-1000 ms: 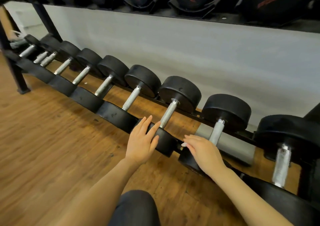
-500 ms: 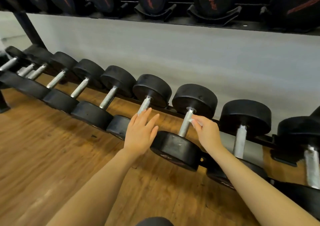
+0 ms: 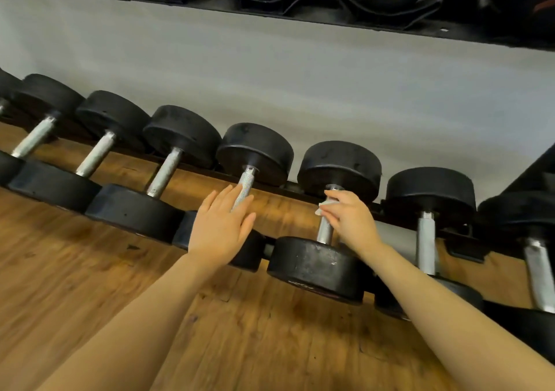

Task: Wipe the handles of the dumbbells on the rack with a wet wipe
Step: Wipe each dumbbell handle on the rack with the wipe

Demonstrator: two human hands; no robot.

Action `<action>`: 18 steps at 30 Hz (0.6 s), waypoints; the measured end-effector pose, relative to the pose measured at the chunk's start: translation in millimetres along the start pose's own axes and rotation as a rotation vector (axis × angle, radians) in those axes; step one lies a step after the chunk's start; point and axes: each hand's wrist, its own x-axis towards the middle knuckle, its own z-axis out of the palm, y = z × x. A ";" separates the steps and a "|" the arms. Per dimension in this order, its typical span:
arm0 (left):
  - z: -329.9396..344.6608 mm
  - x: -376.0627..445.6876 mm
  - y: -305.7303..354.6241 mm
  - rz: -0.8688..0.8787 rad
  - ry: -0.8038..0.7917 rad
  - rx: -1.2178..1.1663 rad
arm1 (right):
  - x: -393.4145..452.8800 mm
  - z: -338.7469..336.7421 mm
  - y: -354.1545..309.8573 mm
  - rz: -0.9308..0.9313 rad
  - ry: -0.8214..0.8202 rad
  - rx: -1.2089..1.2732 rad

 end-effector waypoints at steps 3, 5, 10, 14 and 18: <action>0.0 -1.0 -1.5 -0.011 0.019 -0.040 | 4.1 -3.8 4.6 0.013 0.044 -0.053; -0.5 -3.5 -1.3 -0.059 0.045 -0.078 | 6.7 -3.1 6.0 -0.043 0.071 -0.114; 6.0 -8.1 -3.7 -0.083 0.054 -0.067 | 9.6 -1.5 17.5 -0.287 0.039 -0.337; 8.8 -8.7 -2.9 -0.111 0.047 -0.028 | 19.2 -6.8 32.6 -0.432 -0.013 -0.405; 6.4 -12.8 3.1 -0.138 0.091 0.002 | 18.6 -7.3 48.2 -0.514 -0.050 -0.390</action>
